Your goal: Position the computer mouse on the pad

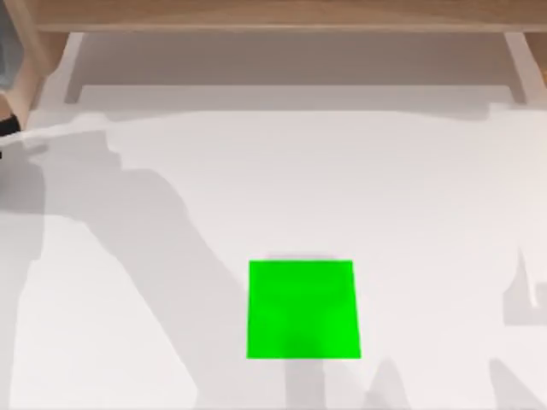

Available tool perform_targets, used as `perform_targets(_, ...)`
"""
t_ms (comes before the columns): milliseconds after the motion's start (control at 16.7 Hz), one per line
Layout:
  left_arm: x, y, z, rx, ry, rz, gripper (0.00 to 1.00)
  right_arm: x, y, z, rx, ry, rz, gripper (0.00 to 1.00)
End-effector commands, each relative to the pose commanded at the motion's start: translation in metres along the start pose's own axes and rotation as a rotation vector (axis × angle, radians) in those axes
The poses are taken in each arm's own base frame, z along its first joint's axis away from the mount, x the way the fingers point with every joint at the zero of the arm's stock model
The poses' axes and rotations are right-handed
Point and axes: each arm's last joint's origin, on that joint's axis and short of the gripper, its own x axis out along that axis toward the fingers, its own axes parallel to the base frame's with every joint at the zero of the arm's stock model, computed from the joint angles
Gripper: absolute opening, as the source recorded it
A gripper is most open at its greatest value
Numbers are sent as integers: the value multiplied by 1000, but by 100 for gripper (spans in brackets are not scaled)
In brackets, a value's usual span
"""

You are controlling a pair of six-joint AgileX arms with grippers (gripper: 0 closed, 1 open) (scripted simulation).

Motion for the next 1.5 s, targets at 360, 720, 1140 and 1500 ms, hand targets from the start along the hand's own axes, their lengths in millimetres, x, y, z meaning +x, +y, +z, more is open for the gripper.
perform_targets(360, -23, -1, 1, 4, -39, -5, 0, 0, 0, 0, 0, 0, 0, 100)
perform_targets(720, -68, -1, 4, 4, -12, 0, 0, 0, 0, 0, 0, 0, 0, 100)
perform_targets(1140, -117, 0, 0, 5, -32, -4, 0, 0, 0, 0, 0, 0, 0, 100)
perform_targets(1500, -125, -29, -11, 4, -62, -44, 0, 0, 0, 0, 0, 0, 0, 100)
